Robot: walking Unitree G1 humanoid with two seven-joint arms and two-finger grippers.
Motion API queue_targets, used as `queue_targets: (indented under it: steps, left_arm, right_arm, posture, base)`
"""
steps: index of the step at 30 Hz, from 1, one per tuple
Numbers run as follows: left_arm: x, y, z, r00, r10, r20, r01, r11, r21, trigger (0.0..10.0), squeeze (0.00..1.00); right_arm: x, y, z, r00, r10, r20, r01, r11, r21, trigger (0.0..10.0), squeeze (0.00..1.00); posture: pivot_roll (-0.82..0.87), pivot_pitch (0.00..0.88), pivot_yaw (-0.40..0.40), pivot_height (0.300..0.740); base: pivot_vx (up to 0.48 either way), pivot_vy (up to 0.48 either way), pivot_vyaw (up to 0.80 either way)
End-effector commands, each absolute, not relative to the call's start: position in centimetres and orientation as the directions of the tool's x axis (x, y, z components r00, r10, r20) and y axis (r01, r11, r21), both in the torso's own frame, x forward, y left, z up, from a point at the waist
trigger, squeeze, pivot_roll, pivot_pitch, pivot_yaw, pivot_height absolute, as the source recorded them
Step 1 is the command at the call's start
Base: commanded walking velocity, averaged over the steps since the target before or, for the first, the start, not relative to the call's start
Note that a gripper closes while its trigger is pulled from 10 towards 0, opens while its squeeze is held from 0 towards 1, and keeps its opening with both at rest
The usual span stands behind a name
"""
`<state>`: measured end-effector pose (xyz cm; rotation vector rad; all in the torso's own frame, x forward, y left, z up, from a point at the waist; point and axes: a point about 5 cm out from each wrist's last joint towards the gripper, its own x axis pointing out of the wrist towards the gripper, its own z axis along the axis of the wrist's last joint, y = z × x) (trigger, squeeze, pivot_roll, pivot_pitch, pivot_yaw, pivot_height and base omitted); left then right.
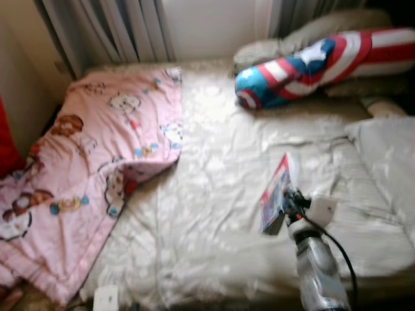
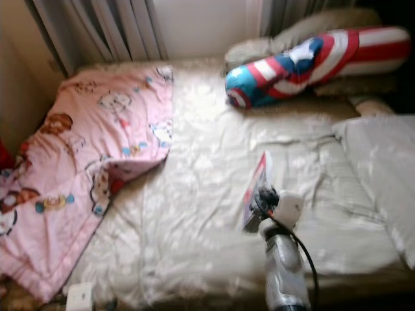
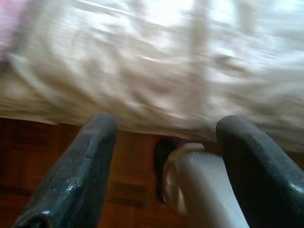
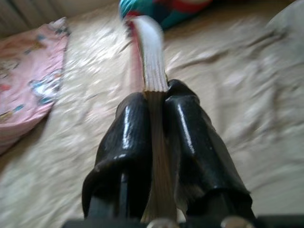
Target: Clean up the room
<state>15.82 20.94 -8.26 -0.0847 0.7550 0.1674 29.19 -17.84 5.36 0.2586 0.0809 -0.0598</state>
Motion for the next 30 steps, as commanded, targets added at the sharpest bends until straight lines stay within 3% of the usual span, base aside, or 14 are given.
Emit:
queue_targets:
  steps: [1, 23, 30]
  left_arm:
    - [15.17, 21.76, -8.43, 0.695, 0.137, -0.706, -0.181, 0.983, 0.012, 10.0, 0.0]
    - [15.15, 21.85, -8.4, 0.697, 0.138, -0.703, -0.181, 0.983, 0.013, 10.0, 0.0]
    - [15.26, 21.84, -8.36, 0.7, 0.14, -0.701, -0.19, 0.982, 0.007, 10.0, 0.0]
  right_arm:
    - [29.58, -17.09, 6.16, 0.999, -0.029, -0.046, 0.04, 0.964, 0.263, 10.0, 0.0]
    - [29.51, -16.83, 6.0, 0.999, -0.007, -0.051, 0.021, 0.963, 0.267, 10.0, 0.0]
    - [29.45, -16.62, 5.91, 0.998, 0.014, -0.055, 0.001, 0.965, 0.261, 10.0, 0.0]
  posture:
    - [-0.07, 0.121, 0.002, 0.74]
    - [-0.07, 0.126, 0.004, 0.74]
    - [-0.07, 0.126, 0.004, 0.74]
  base:
    - [0.0, -0.322, 0.0]
    - [0.0, -0.318, 0.0]
    - [0.0, 0.0, 0.0]
